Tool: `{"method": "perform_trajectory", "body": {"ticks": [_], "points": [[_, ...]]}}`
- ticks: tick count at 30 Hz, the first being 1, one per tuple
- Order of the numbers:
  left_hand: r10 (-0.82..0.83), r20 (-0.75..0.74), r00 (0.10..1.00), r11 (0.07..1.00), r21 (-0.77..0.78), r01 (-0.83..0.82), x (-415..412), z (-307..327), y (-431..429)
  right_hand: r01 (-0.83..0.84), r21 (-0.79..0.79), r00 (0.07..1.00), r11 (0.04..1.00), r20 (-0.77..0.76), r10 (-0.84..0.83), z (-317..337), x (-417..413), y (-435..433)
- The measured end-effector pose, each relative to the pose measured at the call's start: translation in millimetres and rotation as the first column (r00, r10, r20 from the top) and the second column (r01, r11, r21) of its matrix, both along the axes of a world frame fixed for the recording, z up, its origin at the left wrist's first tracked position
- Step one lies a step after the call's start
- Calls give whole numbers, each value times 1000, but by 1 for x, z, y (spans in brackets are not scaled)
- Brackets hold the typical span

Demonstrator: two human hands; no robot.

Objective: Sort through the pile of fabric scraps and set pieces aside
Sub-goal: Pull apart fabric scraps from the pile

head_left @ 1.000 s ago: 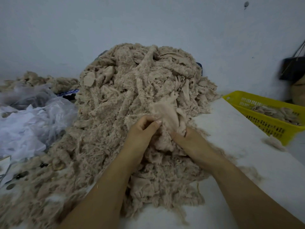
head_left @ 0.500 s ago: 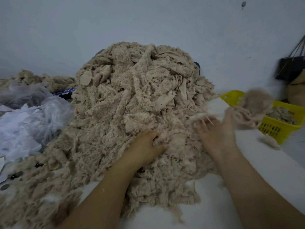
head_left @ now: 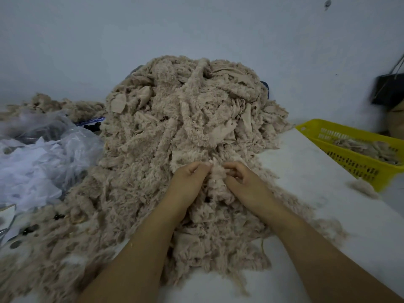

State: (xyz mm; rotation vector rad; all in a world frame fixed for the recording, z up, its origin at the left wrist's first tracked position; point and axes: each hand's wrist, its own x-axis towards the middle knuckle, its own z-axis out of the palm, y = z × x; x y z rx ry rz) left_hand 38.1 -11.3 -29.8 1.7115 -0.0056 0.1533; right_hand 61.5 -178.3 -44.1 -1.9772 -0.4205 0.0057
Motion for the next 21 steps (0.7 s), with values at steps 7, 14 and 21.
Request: {"method": "perform_trajectory", "body": {"ticks": [7,14,21], "points": [[278,54,959,914,-321,-247,-1,15,9,274,77,955,959,99,-281,5,3,-11],[88,-108,990,543,-828,-139,0,23,15,302,104,953,947,-55,-298,9,-4,-14],[-97,-16,995,803,-593,69,-6,20,-1,92,163,982,982,147,-116,18,-15,0]]}}
